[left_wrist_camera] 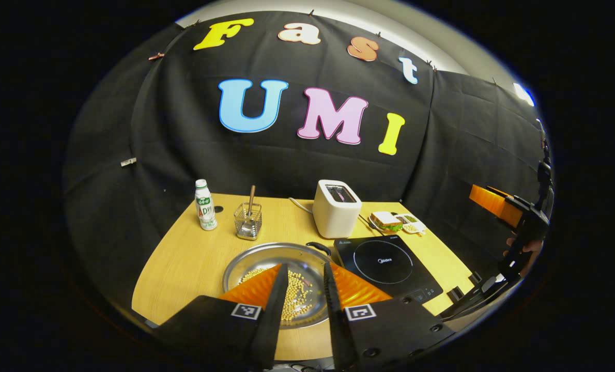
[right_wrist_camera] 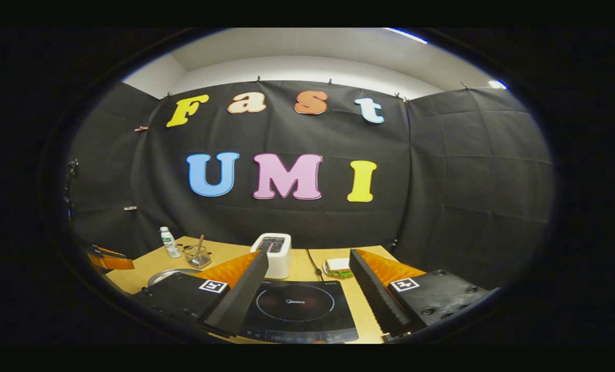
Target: First push the handle of the pot to place it horizontally, then grasp the pot with both hands and set it on the induction cooktop.
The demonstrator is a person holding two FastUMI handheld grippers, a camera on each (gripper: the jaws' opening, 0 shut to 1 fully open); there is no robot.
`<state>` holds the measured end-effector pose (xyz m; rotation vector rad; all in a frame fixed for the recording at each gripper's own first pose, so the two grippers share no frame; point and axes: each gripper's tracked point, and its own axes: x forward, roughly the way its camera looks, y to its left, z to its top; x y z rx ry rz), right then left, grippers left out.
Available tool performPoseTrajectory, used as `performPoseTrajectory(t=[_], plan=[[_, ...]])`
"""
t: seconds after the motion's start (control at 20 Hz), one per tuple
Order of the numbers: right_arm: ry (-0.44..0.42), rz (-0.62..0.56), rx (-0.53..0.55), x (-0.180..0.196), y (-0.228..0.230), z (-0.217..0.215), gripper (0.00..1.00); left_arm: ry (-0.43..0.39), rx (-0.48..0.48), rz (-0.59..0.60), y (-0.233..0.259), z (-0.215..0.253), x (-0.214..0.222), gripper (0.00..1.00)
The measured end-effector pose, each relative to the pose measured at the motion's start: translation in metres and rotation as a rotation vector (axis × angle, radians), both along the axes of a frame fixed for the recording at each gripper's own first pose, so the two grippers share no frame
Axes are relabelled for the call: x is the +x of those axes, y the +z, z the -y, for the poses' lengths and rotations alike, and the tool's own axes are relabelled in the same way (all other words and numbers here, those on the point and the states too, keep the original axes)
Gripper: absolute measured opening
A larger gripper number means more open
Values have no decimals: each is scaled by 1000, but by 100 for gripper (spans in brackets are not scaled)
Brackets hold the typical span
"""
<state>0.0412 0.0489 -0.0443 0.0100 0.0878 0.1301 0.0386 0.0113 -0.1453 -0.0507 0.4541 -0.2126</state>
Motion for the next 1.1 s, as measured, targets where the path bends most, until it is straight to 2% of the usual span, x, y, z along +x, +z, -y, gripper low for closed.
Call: performPoseTrajectory(t=[0.05,0.15,0.2,0.25,0.4,0.5,0.6,0.8,0.95,1.1], plan=[[12,-7,-1,-1,-3,-3,100,-8,7,-22,-9,-2,-1,37],[36,-24,-1,-2,-8,-10,98,-31,11,-78,-30,-4,-7,29],[50,-29,-2,-3,-10,-15,98,-35,13,-95,-37,-7,-8,19],[59,-34,-3,-4,-12,-18,98,-41,17,-117,-47,-8,-12,20],[82,-44,7,-4,-14,-27,98,-41,79,-177,-80,-21,-18,14],[92,-51,12,-4,-17,-33,98,-39,88,-213,-98,-29,-21,8],[98,-59,11,-4,-20,-35,98,-62,55,-254,-112,-26,-28,5],[103,-93,9,-8,-27,-36,98,-46,-62,-288,-127,-31,-33,5],[102,-98,9,-9,-28,-34,98,-32,-29,-331,-149,-48,-35,5],[91,-95,5,-12,-28,-30,98,-65,-19,-379,-162,-47,-40,5]])
